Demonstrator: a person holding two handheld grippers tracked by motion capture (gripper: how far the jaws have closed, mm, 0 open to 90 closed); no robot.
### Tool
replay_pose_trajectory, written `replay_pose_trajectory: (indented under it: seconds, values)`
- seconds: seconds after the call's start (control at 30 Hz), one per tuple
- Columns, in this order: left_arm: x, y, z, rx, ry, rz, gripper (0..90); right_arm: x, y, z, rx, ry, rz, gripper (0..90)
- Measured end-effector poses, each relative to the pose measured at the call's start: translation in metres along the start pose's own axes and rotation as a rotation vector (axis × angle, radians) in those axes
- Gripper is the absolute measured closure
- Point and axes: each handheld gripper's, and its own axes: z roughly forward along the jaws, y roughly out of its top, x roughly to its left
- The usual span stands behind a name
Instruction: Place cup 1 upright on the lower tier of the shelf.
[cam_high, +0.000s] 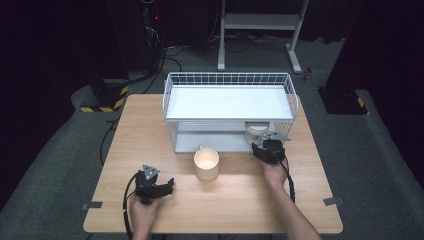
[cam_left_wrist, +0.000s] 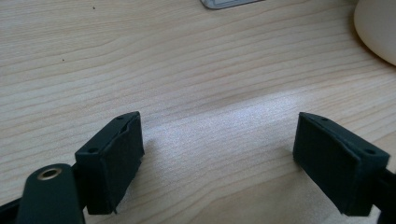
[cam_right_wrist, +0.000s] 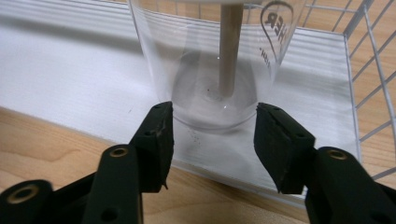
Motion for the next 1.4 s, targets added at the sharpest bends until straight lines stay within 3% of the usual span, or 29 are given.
replay_pose_trajectory:
  seconds: [0.27,0.43,0.5,0.6,0.67,0.8,1.4]
  values:
    - [0.000,0.000,0.000,-0.001,0.001,0.000,16.6,-0.001,0.004,0.005,0.010,-0.029,-0.019,56.1]
    - [0.000,0.000,0.000,-0.001,0.001,0.000,16.7,-0.001,0.009,0.009,0.018,-0.036,-0.020,57.0]
    - [0.000,0.000,0.000,-0.001,0.001,0.000,16.7,-0.001,0.009,0.010,0.022,-0.035,0.001,57.3]
    - [0.000,0.000,0.000,-0.001,0.000,-0.001,16.7,-0.004,0.007,0.014,0.034,-0.043,-0.018,57.5]
    - [0.000,0.000,0.000,-0.001,0.000,-0.001,16.7,-0.003,0.006,0.014,0.045,-0.047,0.004,57.5]
    - [0.000,0.000,0.000,-0.001,0.001,0.001,16.7,-0.006,0.008,0.012,0.024,-0.044,-0.023,54.5]
    - [0.000,0.000,0.000,-0.004,0.002,-0.005,16.8,-0.009,0.003,-0.008,0.011,0.035,0.003,42.4]
